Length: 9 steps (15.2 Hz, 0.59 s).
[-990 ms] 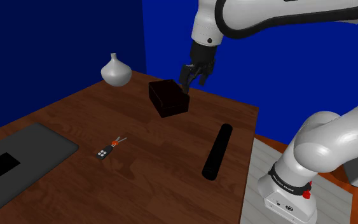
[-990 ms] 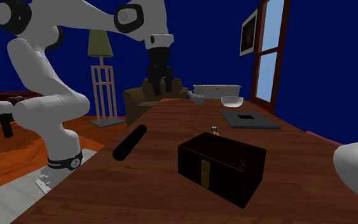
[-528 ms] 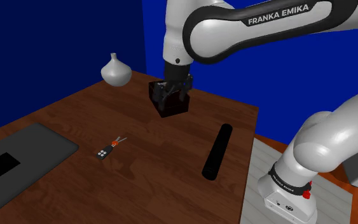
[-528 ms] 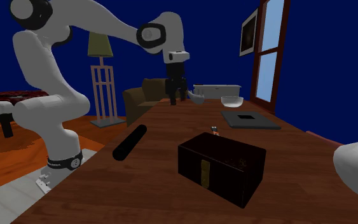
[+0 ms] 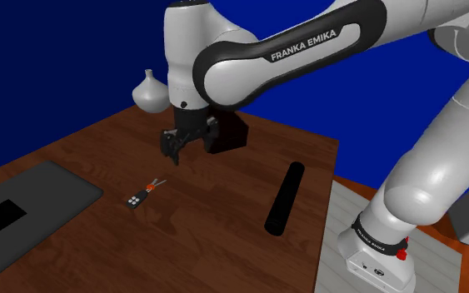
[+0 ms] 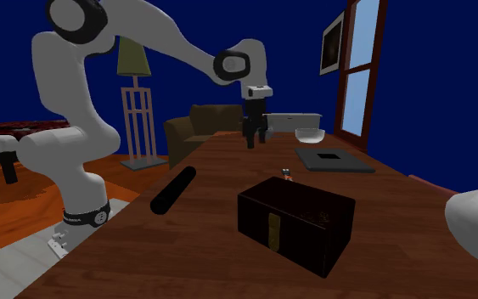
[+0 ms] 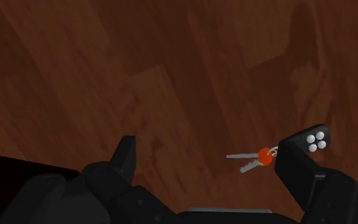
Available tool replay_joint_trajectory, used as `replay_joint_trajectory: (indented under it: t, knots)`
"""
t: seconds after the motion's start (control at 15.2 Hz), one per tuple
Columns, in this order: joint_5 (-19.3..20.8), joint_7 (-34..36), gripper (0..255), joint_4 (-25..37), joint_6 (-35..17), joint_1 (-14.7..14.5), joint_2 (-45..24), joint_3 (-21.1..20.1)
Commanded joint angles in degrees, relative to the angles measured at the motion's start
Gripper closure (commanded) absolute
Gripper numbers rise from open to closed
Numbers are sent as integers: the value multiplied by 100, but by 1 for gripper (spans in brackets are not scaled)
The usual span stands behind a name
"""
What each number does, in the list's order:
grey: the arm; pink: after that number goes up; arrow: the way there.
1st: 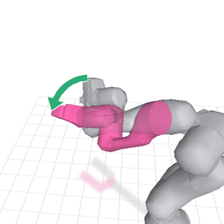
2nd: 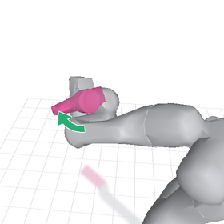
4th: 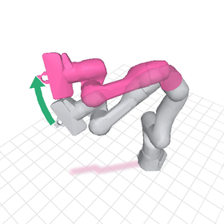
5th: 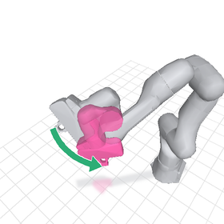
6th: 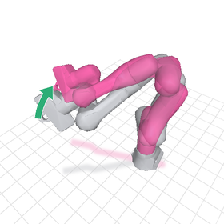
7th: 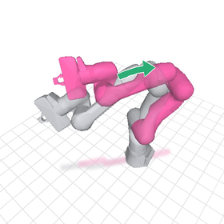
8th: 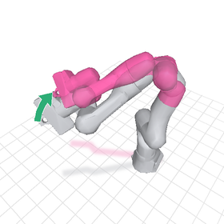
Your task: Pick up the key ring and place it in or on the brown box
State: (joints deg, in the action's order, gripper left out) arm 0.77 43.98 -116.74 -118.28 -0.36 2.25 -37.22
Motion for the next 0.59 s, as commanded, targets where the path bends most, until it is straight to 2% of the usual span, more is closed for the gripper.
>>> replay_joint_trajectory:
  t: [0.0,0.2,0.53]
  knots:
    - [382,507,0,390,-11,-79,-563,-136]
    - [947,1186,0,995,32,-357,-1390,-178]
    - [1685,2040,0,2219,277,-1070,-2716,39]
